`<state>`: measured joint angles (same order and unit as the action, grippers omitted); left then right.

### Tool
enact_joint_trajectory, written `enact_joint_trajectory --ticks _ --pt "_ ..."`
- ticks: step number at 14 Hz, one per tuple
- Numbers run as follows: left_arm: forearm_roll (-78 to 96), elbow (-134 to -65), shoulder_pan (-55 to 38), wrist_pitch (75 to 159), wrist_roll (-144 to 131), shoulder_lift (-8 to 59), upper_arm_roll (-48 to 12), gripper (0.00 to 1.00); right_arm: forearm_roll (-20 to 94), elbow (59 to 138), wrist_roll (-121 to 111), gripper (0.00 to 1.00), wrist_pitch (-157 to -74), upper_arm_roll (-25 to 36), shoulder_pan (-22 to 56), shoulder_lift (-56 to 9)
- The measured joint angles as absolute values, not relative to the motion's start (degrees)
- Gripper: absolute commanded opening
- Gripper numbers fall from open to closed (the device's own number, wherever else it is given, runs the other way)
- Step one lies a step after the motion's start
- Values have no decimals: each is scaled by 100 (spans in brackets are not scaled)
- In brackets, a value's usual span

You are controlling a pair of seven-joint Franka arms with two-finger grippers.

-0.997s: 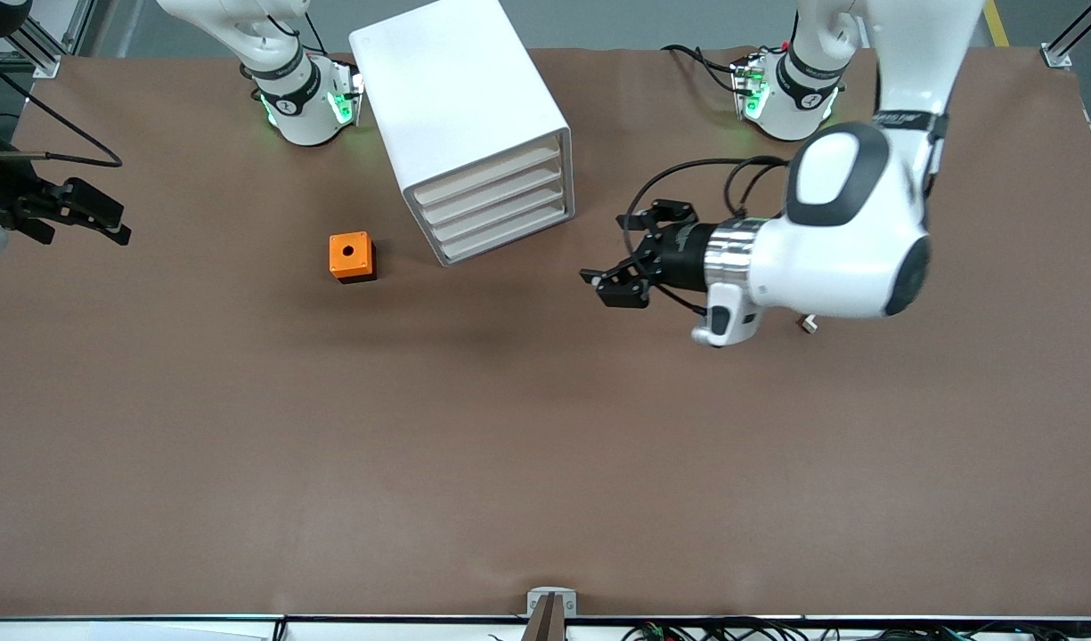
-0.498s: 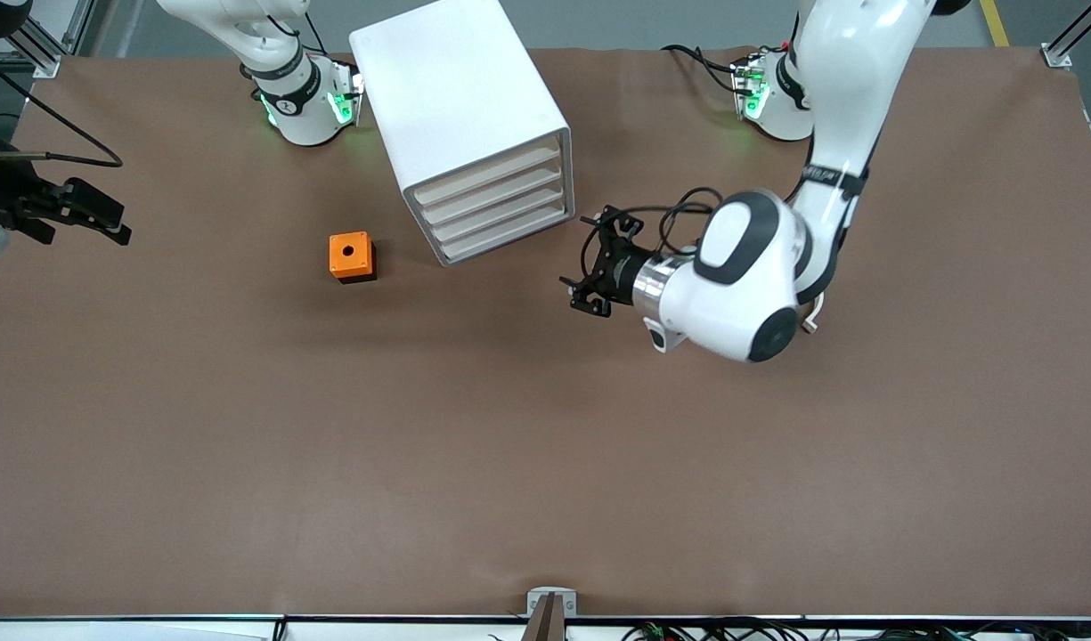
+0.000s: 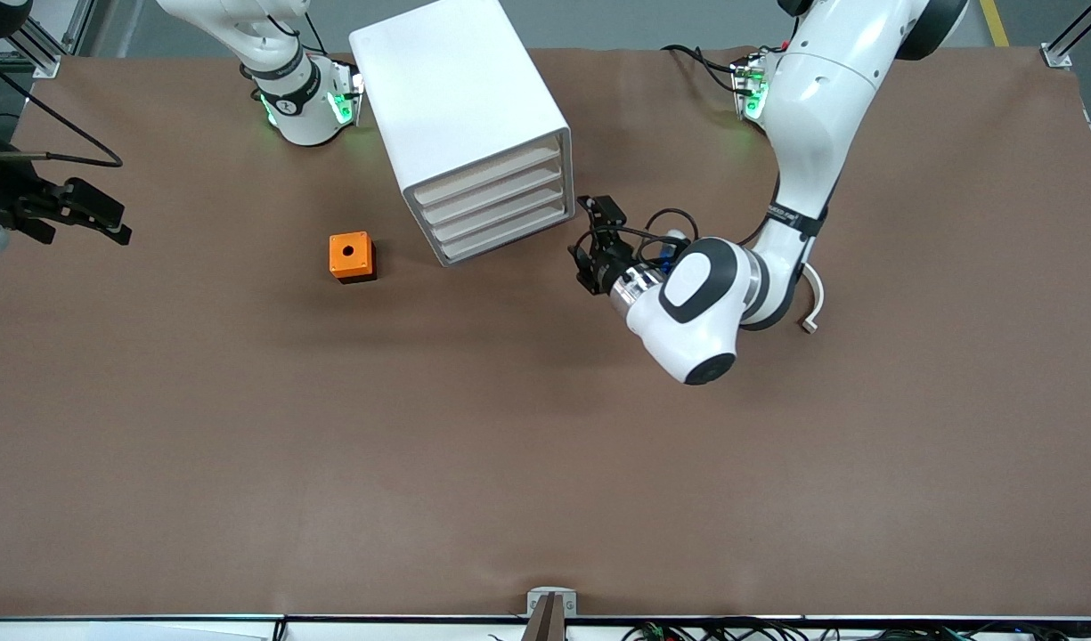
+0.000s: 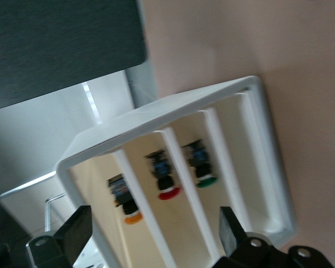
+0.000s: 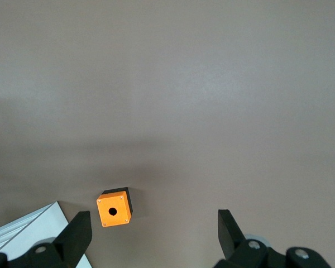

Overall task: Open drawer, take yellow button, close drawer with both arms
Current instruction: 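Grasp the drawer front of the white cabinet with the left gripper, then pull the drawer open with the left gripper while the right gripper approaches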

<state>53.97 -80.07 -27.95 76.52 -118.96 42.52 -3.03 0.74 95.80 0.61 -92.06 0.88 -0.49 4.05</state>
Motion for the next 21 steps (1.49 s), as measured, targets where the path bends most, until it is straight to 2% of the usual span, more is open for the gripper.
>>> enact_joint_trajectory --ticks 5,7,9,11,17,21 --pt "5835 -8007 -2952 7219 -12712 4573 -312 96 74 9580 61 100 -9195 88 -49 405" --pt "5953 -8006 -3072 7126 -12873 4734 -319 83 74 9580 61 100 -9189 88 -49 405" --pt "6006 -8002 -3180 7064 -12957 4784 -332 63 74 9580 61 100 -9186 88 -49 405" --pt "6007 -7984 -3210 7024 -12998 4783 -400 51 74 9579 61 100 -9186 88 -49 405" --pt "6007 -7993 -3304 6992 -13212 4845 -540 48 51 9510 61 100 -8949 95 -49 363" --pt "6078 -7997 -3468 6990 -13295 4935 -554 45 49 9500 61 100 -9093 95 -49 -88"
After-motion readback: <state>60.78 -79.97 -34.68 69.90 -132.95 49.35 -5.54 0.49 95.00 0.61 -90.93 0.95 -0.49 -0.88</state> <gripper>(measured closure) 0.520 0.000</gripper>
